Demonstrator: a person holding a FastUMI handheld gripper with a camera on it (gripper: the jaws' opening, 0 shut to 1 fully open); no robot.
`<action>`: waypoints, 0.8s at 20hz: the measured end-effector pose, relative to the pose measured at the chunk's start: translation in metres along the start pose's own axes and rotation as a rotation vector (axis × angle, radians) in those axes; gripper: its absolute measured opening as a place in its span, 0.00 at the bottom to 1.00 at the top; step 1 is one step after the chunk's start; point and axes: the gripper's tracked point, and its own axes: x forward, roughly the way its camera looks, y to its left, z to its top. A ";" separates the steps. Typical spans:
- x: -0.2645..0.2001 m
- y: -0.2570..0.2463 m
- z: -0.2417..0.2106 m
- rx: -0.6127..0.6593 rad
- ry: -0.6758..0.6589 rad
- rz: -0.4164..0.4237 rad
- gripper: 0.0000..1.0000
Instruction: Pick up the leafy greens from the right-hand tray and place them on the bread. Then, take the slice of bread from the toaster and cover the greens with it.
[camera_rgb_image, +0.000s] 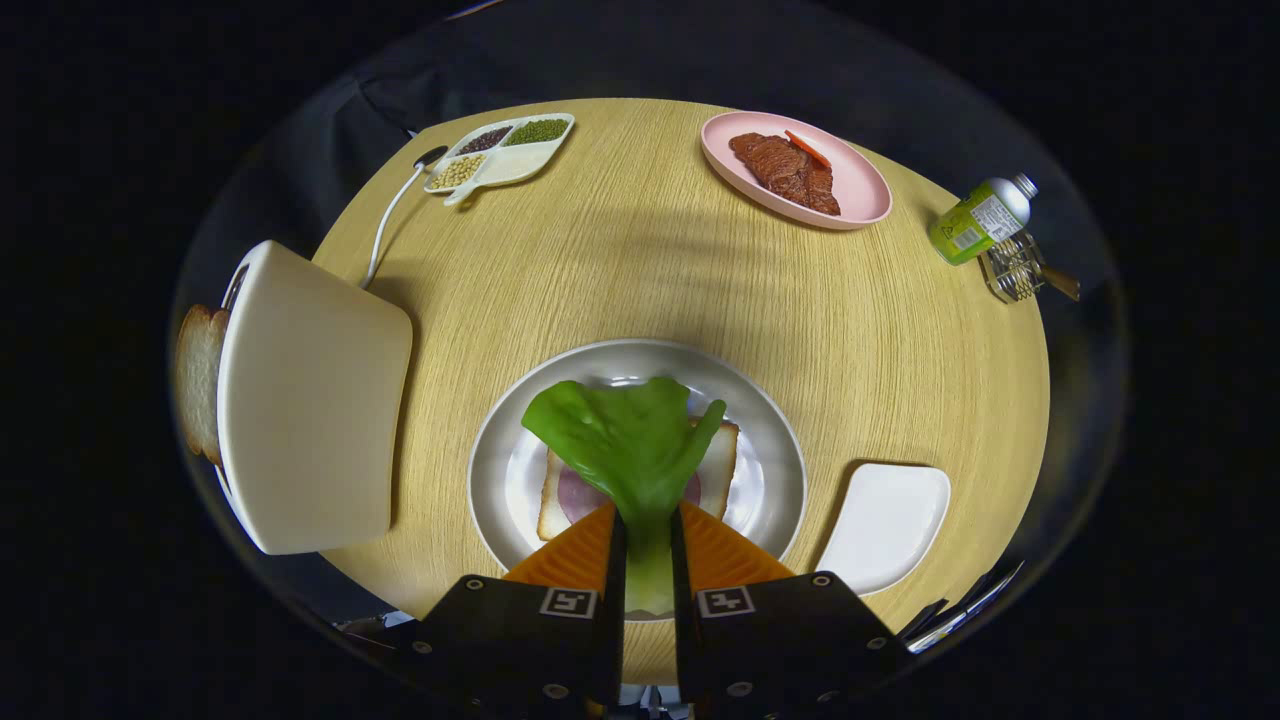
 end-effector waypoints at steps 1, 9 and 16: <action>-0.001 0.000 -0.002 0.000 0.003 -0.001 0.27; 0.001 -0.003 -0.001 0.037 -0.018 -0.013 0.77; -0.031 0.001 0.008 0.041 -0.061 -0.021 0.99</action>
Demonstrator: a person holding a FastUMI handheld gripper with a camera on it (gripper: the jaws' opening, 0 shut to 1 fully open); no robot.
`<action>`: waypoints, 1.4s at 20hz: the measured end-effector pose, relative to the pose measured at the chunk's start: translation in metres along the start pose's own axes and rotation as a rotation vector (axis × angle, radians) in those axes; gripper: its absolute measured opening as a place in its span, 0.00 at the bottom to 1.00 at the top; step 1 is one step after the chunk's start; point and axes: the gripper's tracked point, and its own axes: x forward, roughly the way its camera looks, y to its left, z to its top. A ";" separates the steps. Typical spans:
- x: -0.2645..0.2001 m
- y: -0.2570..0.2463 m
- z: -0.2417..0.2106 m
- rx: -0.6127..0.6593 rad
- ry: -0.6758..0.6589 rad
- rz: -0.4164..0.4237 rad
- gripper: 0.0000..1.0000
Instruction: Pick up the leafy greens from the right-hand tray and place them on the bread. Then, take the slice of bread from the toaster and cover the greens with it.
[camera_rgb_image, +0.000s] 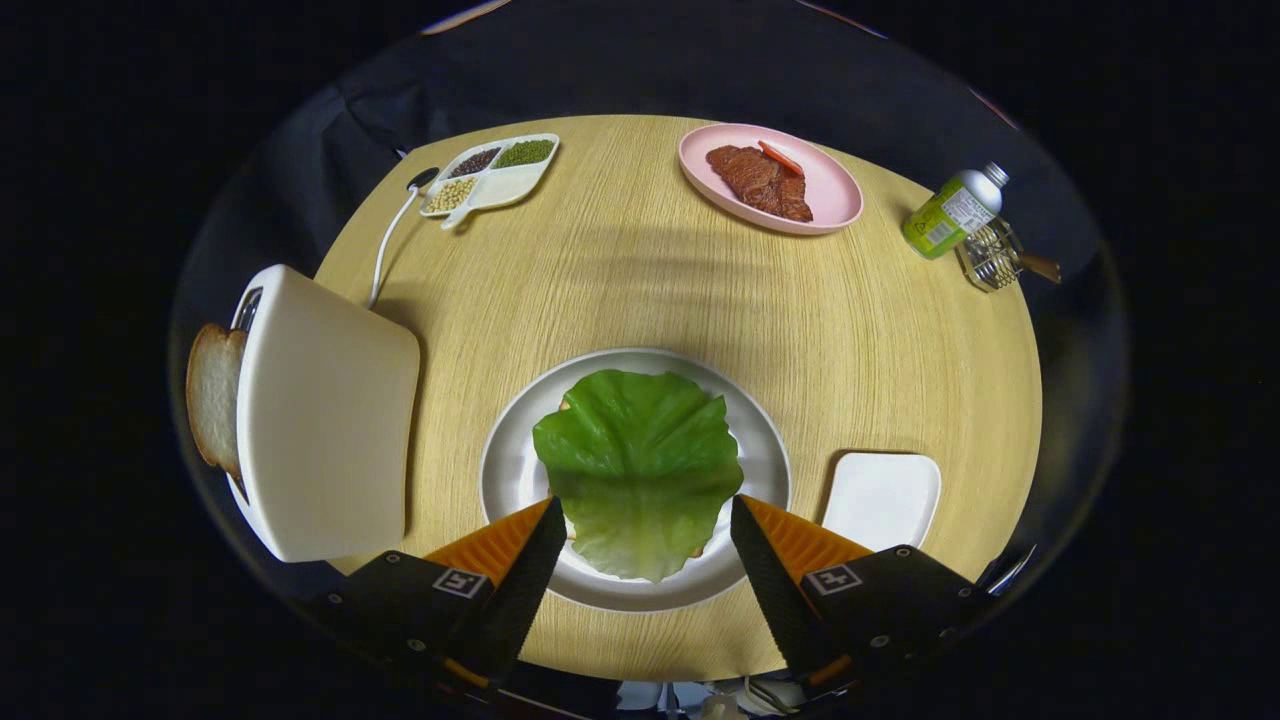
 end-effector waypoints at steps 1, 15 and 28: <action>-0.008 0.003 0.004 -0.002 -0.007 0.001 0.99; -0.124 0.110 0.066 -0.051 -0.104 0.043 0.99; -0.120 0.208 0.089 -0.075 -0.062 0.119 0.96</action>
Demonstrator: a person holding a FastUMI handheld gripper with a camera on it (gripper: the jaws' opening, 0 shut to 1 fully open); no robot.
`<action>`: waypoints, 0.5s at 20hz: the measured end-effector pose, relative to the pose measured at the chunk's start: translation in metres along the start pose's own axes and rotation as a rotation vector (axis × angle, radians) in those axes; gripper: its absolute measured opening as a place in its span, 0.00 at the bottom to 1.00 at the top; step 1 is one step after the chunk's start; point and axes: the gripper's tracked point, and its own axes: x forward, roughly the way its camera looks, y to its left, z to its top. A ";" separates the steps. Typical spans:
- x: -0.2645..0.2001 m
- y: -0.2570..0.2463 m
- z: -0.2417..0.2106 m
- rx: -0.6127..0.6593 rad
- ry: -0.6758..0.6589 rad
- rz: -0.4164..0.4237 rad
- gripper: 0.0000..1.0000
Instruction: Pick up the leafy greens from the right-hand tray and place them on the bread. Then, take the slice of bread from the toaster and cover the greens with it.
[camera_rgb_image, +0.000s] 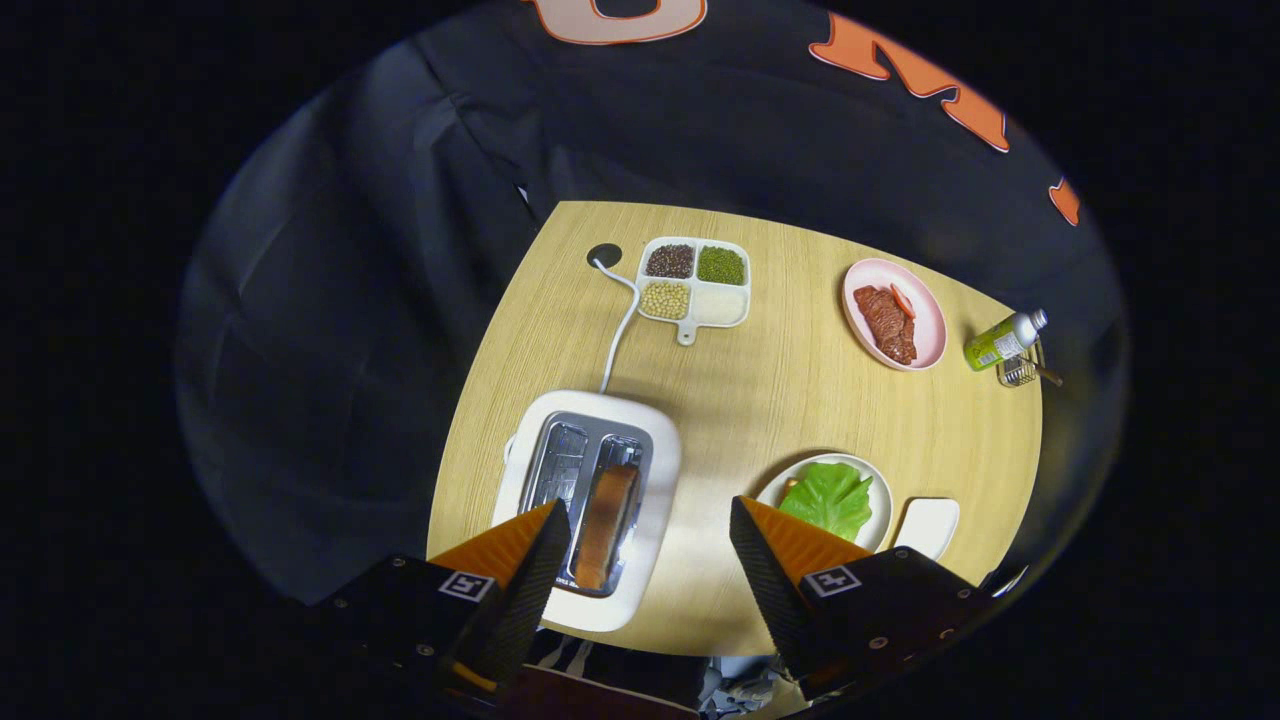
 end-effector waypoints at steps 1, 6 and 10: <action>0.004 0.004 -0.001 0.006 0.012 0.005 0.92; 0.018 0.012 -0.006 0.033 0.053 0.016 0.71; 0.029 0.011 -0.011 0.054 0.084 0.014 0.54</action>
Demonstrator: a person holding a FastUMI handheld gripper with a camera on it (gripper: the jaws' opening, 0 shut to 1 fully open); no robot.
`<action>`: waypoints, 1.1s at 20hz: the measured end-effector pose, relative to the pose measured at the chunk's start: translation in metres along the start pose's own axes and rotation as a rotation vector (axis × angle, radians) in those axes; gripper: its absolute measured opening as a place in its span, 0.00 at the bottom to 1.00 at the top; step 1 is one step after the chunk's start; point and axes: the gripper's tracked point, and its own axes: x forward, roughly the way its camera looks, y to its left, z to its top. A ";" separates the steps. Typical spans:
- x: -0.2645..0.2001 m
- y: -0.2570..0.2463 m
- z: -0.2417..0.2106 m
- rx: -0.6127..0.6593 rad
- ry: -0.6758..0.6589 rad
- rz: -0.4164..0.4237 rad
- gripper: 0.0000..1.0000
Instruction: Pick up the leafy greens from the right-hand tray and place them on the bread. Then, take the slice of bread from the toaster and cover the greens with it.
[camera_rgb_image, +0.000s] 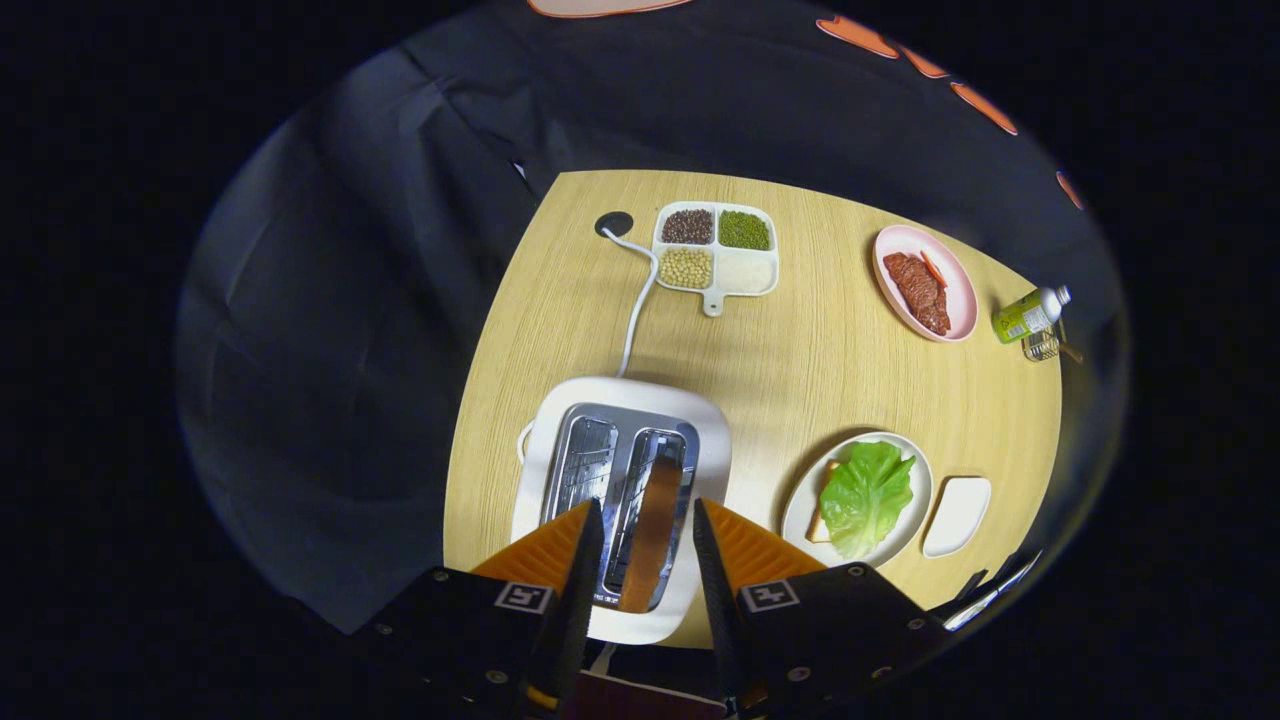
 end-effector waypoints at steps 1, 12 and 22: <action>0.002 0.000 -0.001 0.006 0.008 -0.002 0.48; -0.018 0.006 0.006 0.039 0.001 0.048 0.09; -0.103 -0.017 0.013 0.007 -0.154 0.128 0.09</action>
